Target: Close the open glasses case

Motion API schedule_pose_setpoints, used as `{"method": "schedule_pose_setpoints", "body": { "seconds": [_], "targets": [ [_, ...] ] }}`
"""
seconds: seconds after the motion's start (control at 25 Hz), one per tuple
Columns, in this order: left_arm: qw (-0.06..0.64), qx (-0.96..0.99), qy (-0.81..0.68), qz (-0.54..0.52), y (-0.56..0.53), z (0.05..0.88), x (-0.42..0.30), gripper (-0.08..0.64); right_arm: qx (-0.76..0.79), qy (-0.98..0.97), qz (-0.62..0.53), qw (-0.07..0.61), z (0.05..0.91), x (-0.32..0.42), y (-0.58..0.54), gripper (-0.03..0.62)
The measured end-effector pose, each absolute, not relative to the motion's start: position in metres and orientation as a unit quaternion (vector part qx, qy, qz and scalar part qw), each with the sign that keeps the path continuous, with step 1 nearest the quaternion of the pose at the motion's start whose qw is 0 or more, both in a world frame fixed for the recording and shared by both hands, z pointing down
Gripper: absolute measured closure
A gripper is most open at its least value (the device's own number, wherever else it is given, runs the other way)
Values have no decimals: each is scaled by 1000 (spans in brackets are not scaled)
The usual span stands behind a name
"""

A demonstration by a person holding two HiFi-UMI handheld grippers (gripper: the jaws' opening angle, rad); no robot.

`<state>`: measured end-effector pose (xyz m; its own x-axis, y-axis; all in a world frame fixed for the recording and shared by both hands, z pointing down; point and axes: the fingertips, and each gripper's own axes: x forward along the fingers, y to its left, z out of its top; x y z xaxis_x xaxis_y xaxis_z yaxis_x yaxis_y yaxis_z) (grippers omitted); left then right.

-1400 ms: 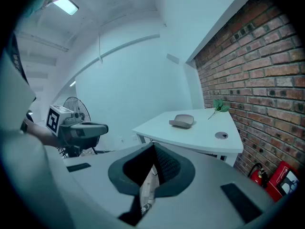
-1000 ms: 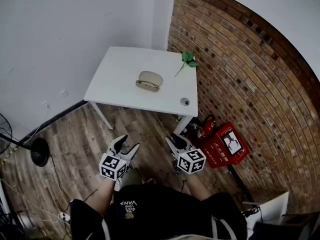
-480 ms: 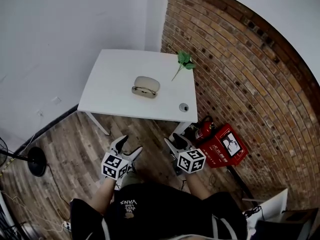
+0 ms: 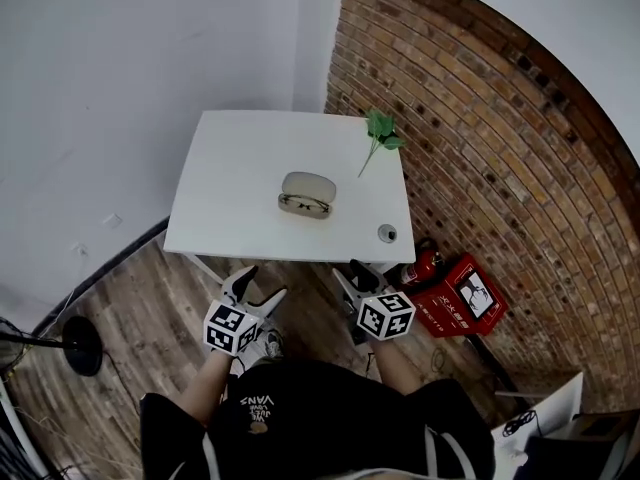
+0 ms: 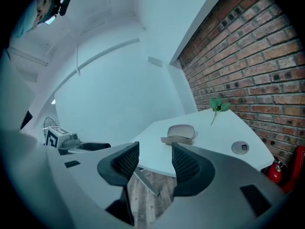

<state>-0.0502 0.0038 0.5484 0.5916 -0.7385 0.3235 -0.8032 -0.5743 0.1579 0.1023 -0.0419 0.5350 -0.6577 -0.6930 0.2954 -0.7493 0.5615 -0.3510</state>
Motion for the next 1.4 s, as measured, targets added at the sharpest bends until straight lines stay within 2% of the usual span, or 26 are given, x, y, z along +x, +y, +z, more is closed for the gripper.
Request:
{"method": "schedule_pose_setpoints", "body": {
  "seconds": [0.52, 1.0, 1.4],
  "targets": [
    [141, 899, -396, 126, -60, 557, -111, 229, 454, -861, 221, 58, 537, 55, -102, 397],
    [157, 887, -415, 127, -108, 572, -113, 230, 443, -862, 235, 75, 554, 58, -175, 400],
    [176, 879, -420, 143, -163, 590, -82, 230, 412, -869, 253, 107, 573, 69, -254, 407]
  ]
}}
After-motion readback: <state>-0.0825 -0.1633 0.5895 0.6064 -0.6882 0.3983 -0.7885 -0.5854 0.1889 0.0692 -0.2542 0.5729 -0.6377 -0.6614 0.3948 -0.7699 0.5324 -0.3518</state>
